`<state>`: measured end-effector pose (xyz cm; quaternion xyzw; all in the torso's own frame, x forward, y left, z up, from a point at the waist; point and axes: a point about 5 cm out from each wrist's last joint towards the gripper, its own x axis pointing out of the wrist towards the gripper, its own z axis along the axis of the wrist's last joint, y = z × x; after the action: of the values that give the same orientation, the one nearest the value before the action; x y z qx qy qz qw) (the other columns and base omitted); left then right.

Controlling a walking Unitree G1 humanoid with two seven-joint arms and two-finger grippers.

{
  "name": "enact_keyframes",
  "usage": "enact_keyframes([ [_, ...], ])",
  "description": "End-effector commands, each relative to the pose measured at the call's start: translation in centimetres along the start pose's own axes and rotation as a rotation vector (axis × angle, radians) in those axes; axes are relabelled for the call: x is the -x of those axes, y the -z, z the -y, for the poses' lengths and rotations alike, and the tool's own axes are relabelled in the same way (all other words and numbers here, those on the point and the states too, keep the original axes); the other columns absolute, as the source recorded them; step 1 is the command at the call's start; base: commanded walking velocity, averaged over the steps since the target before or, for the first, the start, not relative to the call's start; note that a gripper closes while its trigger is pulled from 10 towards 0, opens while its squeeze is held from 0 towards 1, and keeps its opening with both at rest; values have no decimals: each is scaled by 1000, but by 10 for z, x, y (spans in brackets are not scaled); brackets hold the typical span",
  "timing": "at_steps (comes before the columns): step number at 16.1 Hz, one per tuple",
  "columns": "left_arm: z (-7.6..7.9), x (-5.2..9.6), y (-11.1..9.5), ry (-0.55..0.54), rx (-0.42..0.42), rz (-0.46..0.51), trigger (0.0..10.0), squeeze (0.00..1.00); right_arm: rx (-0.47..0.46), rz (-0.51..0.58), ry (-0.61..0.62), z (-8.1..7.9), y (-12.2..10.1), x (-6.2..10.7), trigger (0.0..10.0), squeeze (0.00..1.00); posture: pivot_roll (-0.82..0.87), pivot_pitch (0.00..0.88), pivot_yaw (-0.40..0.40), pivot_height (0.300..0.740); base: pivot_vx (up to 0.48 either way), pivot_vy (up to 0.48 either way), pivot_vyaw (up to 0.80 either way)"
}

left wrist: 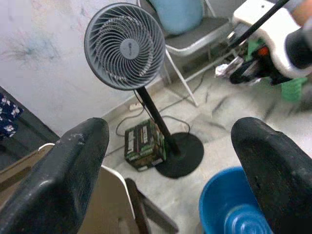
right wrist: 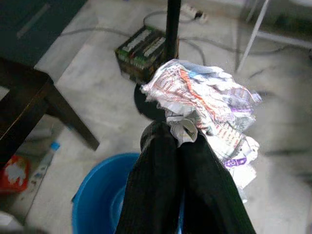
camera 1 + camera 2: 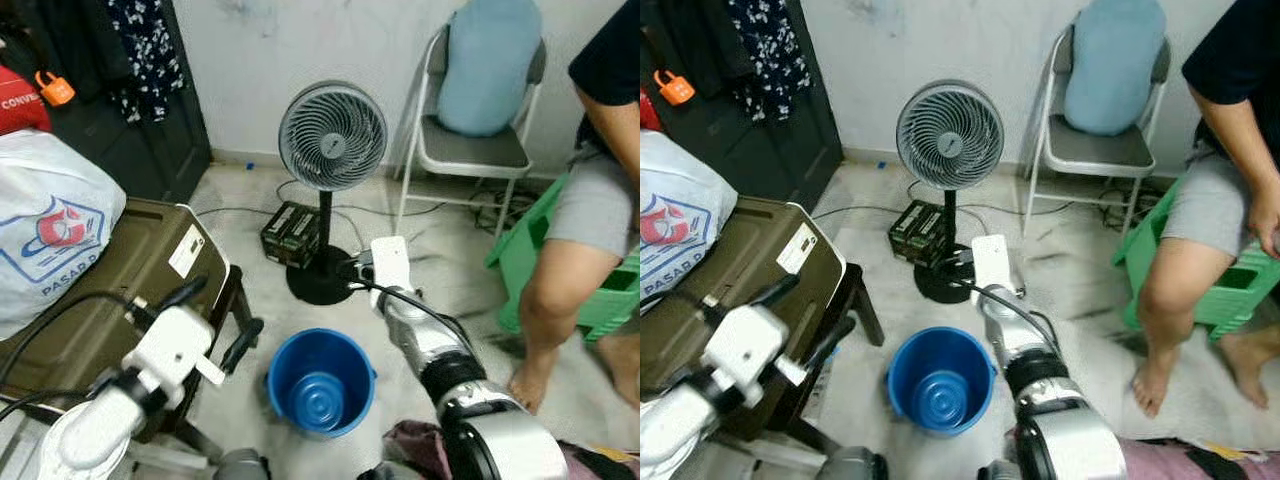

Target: Clean up the room

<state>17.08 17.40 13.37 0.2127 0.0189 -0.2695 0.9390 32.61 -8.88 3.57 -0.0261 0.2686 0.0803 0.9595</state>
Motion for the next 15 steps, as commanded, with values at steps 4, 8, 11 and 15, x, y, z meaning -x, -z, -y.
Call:
enact_keyframes([
  [4,-15,12,-12,-8,-73,-5,10000,0,-3,-49,24,-15,6,-3,10000,0,284,108,76,740,0,0,0],
  [8,-20,25,-19,-23,-103,-29,10000,0,-40,-97,33,-27,12,-4,10000,0,308,128,105,740,0,0,0],
  [11,-21,23,-26,-18,-107,-28,10000,0,2,-126,70,-30,19,-3,10000,0,319,137,112,740,0,0,0],
  [15,-19,21,-27,-3,-100,-30,10000,0,-25,-121,75,-29,20,-3,10000,0,310,145,118,740,0,0,0],
])
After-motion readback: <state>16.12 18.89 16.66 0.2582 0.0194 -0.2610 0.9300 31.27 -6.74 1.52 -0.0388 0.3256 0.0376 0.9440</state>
